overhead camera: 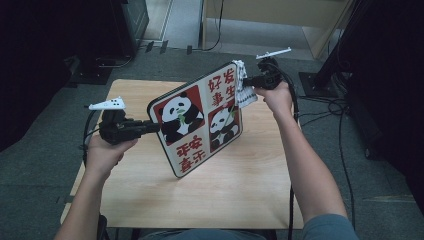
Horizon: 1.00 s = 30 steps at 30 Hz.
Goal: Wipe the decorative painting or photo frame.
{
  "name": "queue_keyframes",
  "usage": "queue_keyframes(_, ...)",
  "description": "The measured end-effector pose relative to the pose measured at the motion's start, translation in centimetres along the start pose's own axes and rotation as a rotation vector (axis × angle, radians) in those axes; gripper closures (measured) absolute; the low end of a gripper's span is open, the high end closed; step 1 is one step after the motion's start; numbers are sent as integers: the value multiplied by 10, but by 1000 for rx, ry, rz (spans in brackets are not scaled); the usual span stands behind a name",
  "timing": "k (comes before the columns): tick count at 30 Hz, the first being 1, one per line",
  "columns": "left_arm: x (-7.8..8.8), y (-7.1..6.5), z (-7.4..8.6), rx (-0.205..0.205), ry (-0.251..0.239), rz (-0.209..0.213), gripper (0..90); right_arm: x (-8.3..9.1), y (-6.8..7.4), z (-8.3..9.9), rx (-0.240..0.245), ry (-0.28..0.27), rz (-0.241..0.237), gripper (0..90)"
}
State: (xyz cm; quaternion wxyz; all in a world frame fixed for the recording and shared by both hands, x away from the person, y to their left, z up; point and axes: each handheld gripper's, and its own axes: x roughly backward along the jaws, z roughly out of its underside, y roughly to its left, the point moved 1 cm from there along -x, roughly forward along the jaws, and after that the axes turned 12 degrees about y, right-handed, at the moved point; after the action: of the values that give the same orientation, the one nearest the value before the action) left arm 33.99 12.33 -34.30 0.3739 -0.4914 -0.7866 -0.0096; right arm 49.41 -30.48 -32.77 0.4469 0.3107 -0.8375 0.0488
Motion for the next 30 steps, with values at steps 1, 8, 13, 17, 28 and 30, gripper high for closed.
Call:
queue_keyframes(1,0,0,0,0,0,2,785,-1,0,1,-4,5,-2,810)
queue_keyframes(8,0,1,1,0,-2,2,785,-8,-4,11,-10,7,-14,810)
queue_keyframes(13,0,0,0,0,-1,1,785,-12,-6,17,-14,9,-19,811)
queue_keyframes(17,0,1,1,2,-2,1,784,-15,-9,24,-20,13,-34,809)
queue_keyframes(28,0,1,1,4,-1,2,785,-20,-10,31,-37,24,-34,812)
queue_keyframes(30,0,1,1,3,-4,0,785,-21,-11,33,-40,24,-36,812)
